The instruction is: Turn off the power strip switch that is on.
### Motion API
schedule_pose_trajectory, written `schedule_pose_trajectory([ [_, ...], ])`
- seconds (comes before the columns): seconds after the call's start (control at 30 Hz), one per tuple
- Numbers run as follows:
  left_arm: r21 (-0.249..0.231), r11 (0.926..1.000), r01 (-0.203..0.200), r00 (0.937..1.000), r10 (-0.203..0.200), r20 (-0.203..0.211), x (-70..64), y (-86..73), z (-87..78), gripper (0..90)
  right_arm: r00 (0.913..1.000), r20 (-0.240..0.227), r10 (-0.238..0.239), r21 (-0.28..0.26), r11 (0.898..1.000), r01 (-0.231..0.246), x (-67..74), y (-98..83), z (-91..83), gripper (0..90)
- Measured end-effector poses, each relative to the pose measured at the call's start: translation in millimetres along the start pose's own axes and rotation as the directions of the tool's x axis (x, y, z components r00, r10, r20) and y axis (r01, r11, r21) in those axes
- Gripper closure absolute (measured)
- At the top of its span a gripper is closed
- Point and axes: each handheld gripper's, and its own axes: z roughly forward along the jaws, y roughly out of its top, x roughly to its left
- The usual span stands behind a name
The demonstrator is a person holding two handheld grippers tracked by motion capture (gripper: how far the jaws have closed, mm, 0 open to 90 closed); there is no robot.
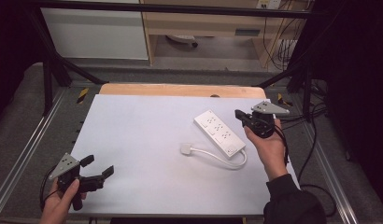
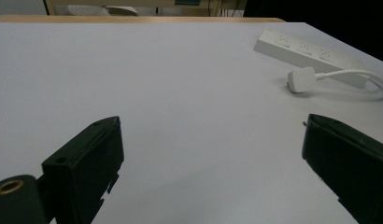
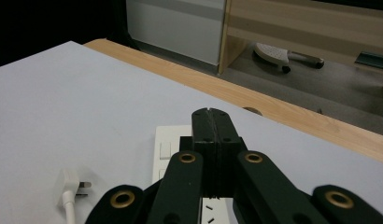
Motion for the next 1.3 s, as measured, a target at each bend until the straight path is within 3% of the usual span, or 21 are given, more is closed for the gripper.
schedule_pose_trajectory([
  [1.3,-0.003,1.0000,-0.006,1.0000,0.006,0.000,0.4,0.3,-0.4,5.3,0.9996,-0.028,-0.007,0.066,0.998,0.009,9.2,-2.7,42.0,90.0],
])
